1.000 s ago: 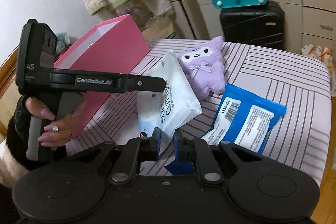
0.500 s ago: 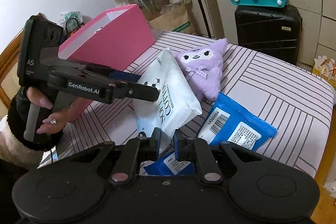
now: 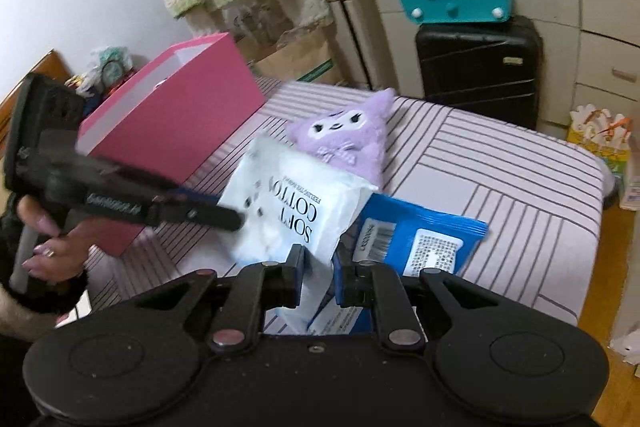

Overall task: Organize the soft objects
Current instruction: 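Lift the tissue pack with both grippers and carry it over the pink box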

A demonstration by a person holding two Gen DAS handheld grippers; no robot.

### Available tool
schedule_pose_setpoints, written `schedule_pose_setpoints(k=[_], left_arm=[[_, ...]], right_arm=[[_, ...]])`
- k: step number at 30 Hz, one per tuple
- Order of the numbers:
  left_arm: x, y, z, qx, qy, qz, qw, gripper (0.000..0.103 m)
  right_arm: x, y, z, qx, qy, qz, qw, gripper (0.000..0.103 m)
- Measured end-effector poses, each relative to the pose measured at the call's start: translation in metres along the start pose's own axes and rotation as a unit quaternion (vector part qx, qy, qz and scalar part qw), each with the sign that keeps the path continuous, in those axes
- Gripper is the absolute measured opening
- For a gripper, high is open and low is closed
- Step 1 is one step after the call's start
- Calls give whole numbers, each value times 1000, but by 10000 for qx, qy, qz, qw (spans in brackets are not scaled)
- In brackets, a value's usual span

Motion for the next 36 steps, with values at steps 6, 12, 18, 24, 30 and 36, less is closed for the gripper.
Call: schedule_pose_setpoints(k=[6,12,18,24,30,36], left_arm=[[-6,-2,4,221,250,-115,9994,36],[-12,3,-3,137,203,-266,9993,42],[-10,-1,-5,65,267,-400,9988,35],[12,-9,-26,-441,179,-504,9976,30],[50,-17,-45,-812,71,-728,9940,30],[77,-20,-43,-736,34,-569,9957,30]], right_arm=[[-4,-9,4,47,-709,-314,9970,27],[-3,-14,9,-72,-915,-485,9946,29],[-7,-18,8,-439,-873,-549,9937,33],[0,-15,22,-369,-1036,-626,9920,29],[22,-15,46,-222,-1112,-734,9908,36],[33,-15,73,6,-1061,-630,9924,41]])
Point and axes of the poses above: each gripper's, at about its wrist camera, not at the fingertips, and x roughly against the way its jaws point, z to its left, y to its top, the point moved 5 cm from there along -x, roughly the way its jaws point, and after that the axes turned 2 degrees about -x, right-handed, at the moved point
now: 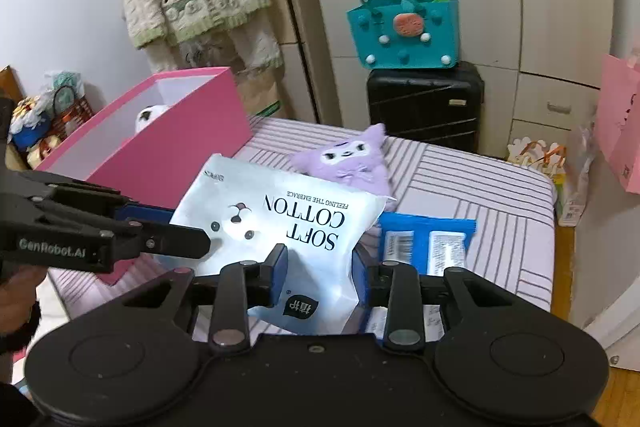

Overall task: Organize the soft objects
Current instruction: 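Lift the tissue pack with both grippers and carry it over the pink box, then lower the tissue pack into the box and open both grippers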

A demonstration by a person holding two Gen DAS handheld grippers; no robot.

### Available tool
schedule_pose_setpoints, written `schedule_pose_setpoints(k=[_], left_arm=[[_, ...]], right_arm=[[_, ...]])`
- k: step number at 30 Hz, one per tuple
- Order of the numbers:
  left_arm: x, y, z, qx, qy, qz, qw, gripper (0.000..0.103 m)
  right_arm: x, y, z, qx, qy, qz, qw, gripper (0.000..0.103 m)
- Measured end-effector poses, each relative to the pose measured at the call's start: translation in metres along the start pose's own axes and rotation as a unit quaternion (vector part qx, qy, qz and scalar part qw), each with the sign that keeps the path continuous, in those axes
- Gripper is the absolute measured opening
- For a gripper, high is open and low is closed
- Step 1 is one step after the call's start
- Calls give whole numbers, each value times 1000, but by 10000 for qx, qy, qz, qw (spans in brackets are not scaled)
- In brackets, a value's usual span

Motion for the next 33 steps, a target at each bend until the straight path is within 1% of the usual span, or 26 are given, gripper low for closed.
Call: schedule_pose_setpoints(k=[2,5,6,9,10,14,18,20,23,27,31,33], left_arm=[[12,2,3,-121,-58,74,9999,29],[38,7,7,-227,-69,-10,9997,29],[47,8,8,-258,-88,-32,9996,29],[75,12,13,-376,-152,-94,9991,29],[85,12,16,-407,-161,-120,9990,29],[122,14,33,-439,-186,-298,9984,29],[152,19,56,-397,-46,-594,9974,29],[164,21,69,-338,-4,-669,9972,29],[176,23,88,-242,81,-703,9972,29],[184,21,119,-48,230,-662,9975,29],[184,17,155,238,420,-497,9976,29],[177,16,170,306,574,-314,9974,29]], right_arm=[[3,6,9,161,32,147,9998,42],[13,16,30,446,94,236,9987,47],[17,20,37,527,117,218,9983,50],[30,30,59,705,215,114,9972,54],[33,33,67,773,291,78,9966,57],[43,48,98,1011,546,-125,9933,61],[42,66,130,1307,699,-305,9885,65],[38,76,144,1437,710,-366,9864,66],[30,88,163,1586,760,-431,9835,67],[12,97,184,1673,947,-379,9806,68],[-12,98,205,1814,1148,-221,9764,68],[-26,97,211,1817,1242,-100,9754,67]])
Point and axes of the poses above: each gripper's, at about its wrist camera, not at the fingertips, and x roughly against the way its jaws point, z to its left, y to its top, the point moved 5 cm from there along -x, roughly the way its jaws point, and after that the axes turned 2 degrees about -x, right-handed, at the moved point
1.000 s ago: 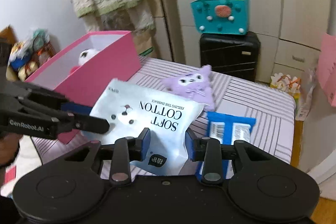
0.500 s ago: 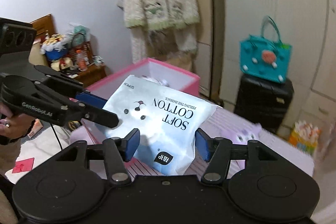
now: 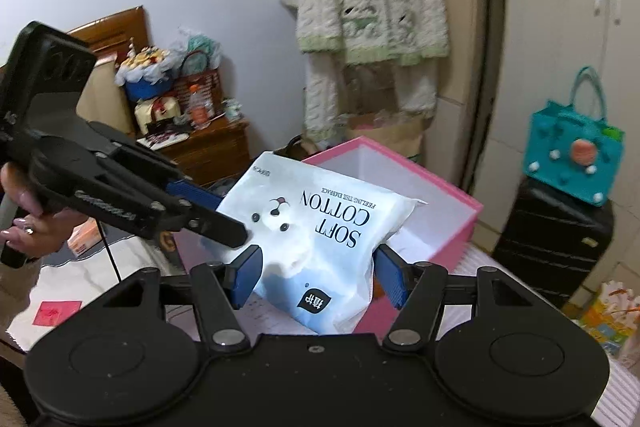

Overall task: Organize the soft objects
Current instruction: 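Lower the tissue pack into the box and open both grippers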

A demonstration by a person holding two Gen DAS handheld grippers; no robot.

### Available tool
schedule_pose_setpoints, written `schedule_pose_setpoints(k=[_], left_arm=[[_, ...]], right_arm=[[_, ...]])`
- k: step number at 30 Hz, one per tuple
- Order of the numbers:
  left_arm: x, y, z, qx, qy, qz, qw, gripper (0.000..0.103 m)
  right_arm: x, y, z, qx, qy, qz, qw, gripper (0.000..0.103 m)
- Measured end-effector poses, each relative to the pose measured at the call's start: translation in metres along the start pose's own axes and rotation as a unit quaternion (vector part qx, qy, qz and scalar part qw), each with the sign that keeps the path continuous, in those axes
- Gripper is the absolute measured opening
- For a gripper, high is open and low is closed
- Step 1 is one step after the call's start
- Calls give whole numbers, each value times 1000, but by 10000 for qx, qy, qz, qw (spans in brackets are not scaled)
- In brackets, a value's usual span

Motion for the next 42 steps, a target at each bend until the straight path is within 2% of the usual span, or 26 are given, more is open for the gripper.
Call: schedule_pose_setpoints(k=[3,5,11,14,18,24,26,28,32,36,42], left_arm=[[-18,-2,15,-164,185,422,9988,29],[-28,-4,21,-299,237,660,9971,29],[-45,-9,33,-539,327,1148,9914,29],[-48,-15,36,-584,245,1395,9882,29],[-52,-19,37,-881,461,1416,9849,29],[-58,-21,41,-1003,455,1630,9805,29],[-55,-20,42,-1053,423,1481,9824,29],[-53,-19,44,-1107,544,1298,9838,29],[-59,-22,44,-1281,783,1320,9798,29],[-56,-24,44,-1318,824,1326,9789,30],[-42,-24,37,-1587,1064,1012,9763,39]], right_arm=[[-23,-1,1,-83,-44,115,9999,60],[-36,0,-2,-145,-89,218,9996,50],[-55,-2,-7,-331,-44,581,9977,27],[-57,-5,-3,-340,32,724,9968,27],[-63,-11,3,-382,108,930,9949,27],[-67,-16,7,-532,163,1113,9922,28],[-69,-16,6,-530,160,1173,9916,30],[-72,-16,5,-450,166,1213,9915,30],[-86,-20,2,-513,166,1358,9893,30],[-91,-25,6,-480,237,1457,9879,30],[-89,-27,4,-464,162,1419,9887,30]])
Point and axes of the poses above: each gripper's, at about its wrist camera, not at the fingertips, and x roughly against the way its jaws point, z to its left, y to its top, the point moved 5 cm from there along -x, roughly the way its jaws point, and after that the axes turned 2 degrees about -x, right-handed, at the moved point
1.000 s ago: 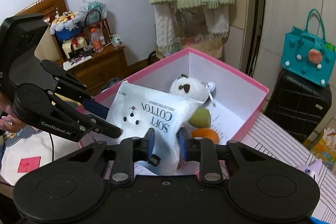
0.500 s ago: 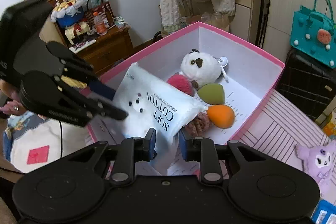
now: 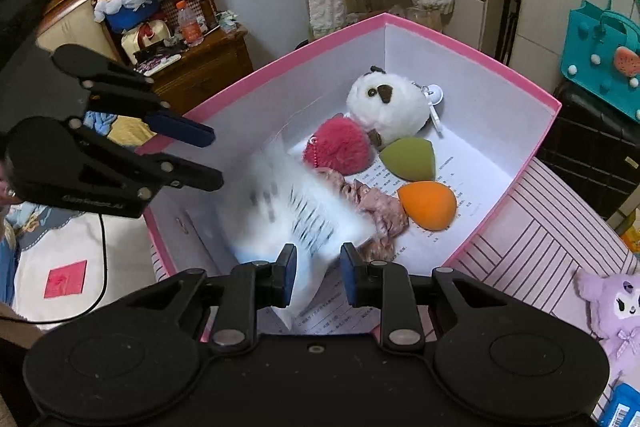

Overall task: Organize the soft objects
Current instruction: 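Lower the tissue pack into the box and open both grippers, then withdraw both open grippers from the box toward the blue wipes pack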

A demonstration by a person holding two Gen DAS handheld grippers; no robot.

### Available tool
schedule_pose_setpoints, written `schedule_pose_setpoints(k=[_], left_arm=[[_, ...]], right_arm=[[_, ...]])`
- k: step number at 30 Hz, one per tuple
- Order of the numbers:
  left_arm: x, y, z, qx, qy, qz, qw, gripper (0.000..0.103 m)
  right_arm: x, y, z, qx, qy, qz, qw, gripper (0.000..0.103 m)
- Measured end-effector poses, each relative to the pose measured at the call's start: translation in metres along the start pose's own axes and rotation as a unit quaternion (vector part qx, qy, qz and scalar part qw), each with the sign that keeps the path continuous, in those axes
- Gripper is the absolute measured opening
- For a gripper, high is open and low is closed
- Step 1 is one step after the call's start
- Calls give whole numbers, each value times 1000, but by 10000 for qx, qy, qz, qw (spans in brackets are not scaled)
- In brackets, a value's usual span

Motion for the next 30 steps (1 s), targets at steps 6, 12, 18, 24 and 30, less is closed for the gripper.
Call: schedule_pose_setpoints(k=[6,12,18,24,30], left_arm=[[13,1,-5,232,-163,-115,9995,41],[34,5,-14,395,-291,-231,9985,41],[61,14,-36,226,-347,-424,9982,41],[84,24,-62,23,-310,-615,9976,43],[95,35,-93,-71,-453,-795,9958,46]], right_arm=[[14,-2,-1,-61,-31,-250,9997,33],[49,-8,5,-88,-12,-625,9980,42],[90,-21,10,-83,69,-965,9953,45],[130,-34,14,174,-240,-1319,9908,51],[159,-51,6,276,-477,-1506,9871,52]])
Point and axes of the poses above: each gripper's, at about its wrist camera, not at the fingertips, and x roughly against the way its jaws point, z to its left, y to its top, the point moved 5 cm from there along -x, roughly the way its jaws point, and after that the axes turned 2 degrees about -x, right-handed, at the moved point
